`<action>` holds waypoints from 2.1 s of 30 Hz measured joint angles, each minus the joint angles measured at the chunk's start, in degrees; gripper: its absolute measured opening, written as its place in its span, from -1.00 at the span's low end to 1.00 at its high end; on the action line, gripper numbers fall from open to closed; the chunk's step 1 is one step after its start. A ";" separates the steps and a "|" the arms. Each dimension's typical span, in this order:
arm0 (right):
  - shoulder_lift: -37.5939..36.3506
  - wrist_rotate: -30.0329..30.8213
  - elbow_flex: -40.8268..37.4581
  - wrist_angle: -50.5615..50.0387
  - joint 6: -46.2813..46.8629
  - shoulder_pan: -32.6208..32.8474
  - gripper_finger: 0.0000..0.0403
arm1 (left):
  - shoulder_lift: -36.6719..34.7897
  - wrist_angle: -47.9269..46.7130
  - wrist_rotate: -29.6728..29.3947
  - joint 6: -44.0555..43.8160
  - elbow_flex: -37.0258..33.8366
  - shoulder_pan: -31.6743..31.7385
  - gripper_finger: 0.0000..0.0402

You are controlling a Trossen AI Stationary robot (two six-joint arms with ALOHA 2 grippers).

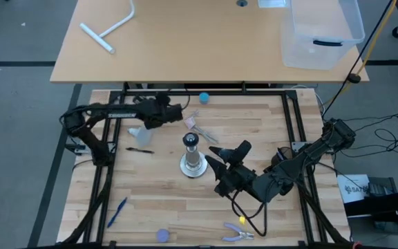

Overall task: Screw lightbulb
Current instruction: Insert the lightbulb into the lamp

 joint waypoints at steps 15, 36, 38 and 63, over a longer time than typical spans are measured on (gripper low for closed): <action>0.00 -1.34 0.00 -0.50 1.73 -4.09 -0.15 | -30.14 25.60 -4.26 34.33 0.37 -20.82 -1.00; 0.00 -7.65 0.00 -3.58 5.28 -6.23 -0.15 | -34.80 -25.50 23.57 6.24 -2.31 -33.88 -0.93; 0.00 -7.88 0.00 -3.60 5.77 -6.23 -0.15 | -34.28 -25.80 23.56 5.43 -4.11 -33.90 -0.83; 0.00 -11.26 0.00 -3.53 8.03 -7.28 -0.15 | -31.15 -14.66 25.81 4.26 -21.08 -13.38 0.29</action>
